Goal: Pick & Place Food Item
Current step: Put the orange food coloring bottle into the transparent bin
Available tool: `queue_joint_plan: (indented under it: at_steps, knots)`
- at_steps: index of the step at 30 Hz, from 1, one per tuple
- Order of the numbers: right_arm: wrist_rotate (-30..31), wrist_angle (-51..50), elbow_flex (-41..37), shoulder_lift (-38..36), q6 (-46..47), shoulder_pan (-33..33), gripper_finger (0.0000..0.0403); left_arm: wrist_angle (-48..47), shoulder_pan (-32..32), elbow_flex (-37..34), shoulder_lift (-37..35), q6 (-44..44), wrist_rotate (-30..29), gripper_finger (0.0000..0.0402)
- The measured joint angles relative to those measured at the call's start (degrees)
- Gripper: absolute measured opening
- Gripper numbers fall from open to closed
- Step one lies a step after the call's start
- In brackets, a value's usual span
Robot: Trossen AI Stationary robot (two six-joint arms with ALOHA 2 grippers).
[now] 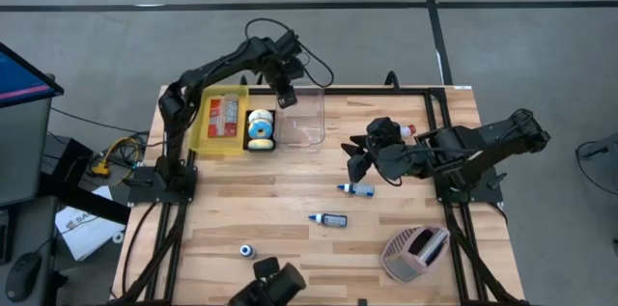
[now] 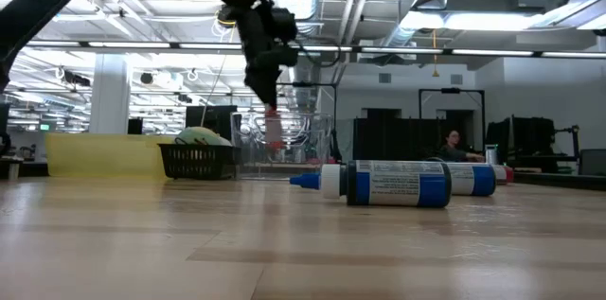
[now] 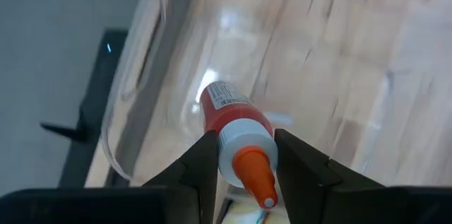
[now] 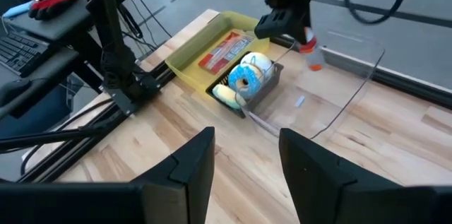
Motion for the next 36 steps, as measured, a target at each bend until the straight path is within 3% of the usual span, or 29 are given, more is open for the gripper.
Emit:
queue_joint_plan:
  at_steps: [9,27,36]
  knots:
    - [-0.4,0.0,0.0,0.0,-0.7,-1.9,0.0152,-1.3,1.2,-0.4,1.3,2.8,-0.1,0.0108]
    - [0.2,0.2,0.0,0.0,-1.1,-2.7,0.0152,0.9,0.6,-7.8,1.4,4.0,-0.5,0.0108]
    - [0.1,0.2,0.0,0.0,-1.6,-2.6,0.0152,3.5,0.6,-7.8,1.4,4.0,-3.2,0.0228]
